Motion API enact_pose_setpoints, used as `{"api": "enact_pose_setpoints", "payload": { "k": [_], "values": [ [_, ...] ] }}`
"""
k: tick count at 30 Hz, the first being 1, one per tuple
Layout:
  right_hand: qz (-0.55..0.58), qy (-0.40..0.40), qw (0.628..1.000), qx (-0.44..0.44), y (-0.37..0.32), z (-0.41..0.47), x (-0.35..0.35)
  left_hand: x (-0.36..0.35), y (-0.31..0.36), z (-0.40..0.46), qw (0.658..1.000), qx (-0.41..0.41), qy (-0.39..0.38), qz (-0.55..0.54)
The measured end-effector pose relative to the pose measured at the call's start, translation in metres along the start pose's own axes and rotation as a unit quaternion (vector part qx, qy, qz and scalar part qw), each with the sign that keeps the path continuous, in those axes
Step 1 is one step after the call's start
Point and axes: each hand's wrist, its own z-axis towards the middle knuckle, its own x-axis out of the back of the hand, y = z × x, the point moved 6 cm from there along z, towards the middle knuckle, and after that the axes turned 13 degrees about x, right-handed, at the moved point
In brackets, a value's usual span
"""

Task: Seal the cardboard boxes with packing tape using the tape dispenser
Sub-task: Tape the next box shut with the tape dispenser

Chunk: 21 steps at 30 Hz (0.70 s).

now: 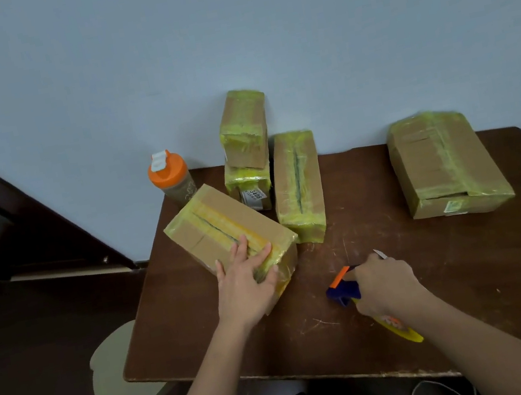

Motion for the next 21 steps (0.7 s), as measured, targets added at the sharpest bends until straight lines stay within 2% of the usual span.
{"api": "enact_pose_setpoints", "payload": {
  "k": [5,12,14,15,17,18,19,21],
  "values": [
    [0.018,-0.009,1.0,0.013,0.003,0.001,-0.022,-0.003,0.006,-0.017,0.993,0.05,-0.031,0.099],
    [-0.003,0.02,0.999,0.038,-0.002,0.001,-0.024,-0.003,0.009,-0.032,0.976,0.062,0.003,0.209],
    [-0.001,0.062,0.997,0.047,-0.009,-0.002,-0.018,-0.001,0.007,-0.03,0.978,0.054,0.004,0.201],
    [0.003,0.115,0.992,0.057,-0.014,-0.004,-0.011,0.001,0.006,-0.028,0.981,0.049,0.007,0.189],
    [0.072,0.254,0.961,0.086,-0.025,-0.004,0.004,0.007,0.003,-0.023,0.988,0.039,0.019,0.148],
    [0.14,0.298,0.939,0.1,-0.03,-0.003,0.009,0.01,0.001,-0.021,0.991,0.036,0.028,0.126],
    [0.217,0.317,0.917,0.109,-0.035,0.002,0.01,0.014,0.0,-0.019,0.992,0.033,0.041,0.11],
    [0.375,0.297,0.873,0.093,-0.042,0.021,0.002,0.023,-0.003,-0.017,0.99,0.022,0.081,0.109]
  ]
}}
